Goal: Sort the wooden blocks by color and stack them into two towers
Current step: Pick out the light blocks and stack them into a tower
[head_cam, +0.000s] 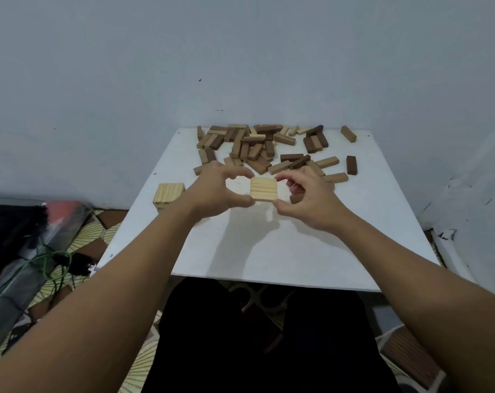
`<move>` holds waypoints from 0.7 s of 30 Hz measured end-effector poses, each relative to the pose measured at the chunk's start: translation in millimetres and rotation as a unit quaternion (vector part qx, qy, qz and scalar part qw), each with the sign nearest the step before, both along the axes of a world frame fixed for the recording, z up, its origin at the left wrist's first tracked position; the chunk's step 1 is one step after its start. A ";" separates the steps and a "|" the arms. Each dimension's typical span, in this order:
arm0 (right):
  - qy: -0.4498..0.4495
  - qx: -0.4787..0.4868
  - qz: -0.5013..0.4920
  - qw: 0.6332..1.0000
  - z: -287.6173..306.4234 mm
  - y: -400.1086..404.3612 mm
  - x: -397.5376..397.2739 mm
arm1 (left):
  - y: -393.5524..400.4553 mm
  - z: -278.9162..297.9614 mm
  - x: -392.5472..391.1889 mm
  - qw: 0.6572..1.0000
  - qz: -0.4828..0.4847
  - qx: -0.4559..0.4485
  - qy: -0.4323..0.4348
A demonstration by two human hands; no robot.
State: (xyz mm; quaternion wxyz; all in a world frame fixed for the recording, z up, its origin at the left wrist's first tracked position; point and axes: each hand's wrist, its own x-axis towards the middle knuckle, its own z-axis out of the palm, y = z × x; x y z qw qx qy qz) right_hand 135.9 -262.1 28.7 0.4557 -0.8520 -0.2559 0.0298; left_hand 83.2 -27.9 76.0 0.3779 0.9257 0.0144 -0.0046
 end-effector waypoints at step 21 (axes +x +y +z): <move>-0.029 -0.038 0.094 0.994 23.3 167.9 -8.3 | 168.5 33.0 -46.8 0.995 0.045 0.016 0.089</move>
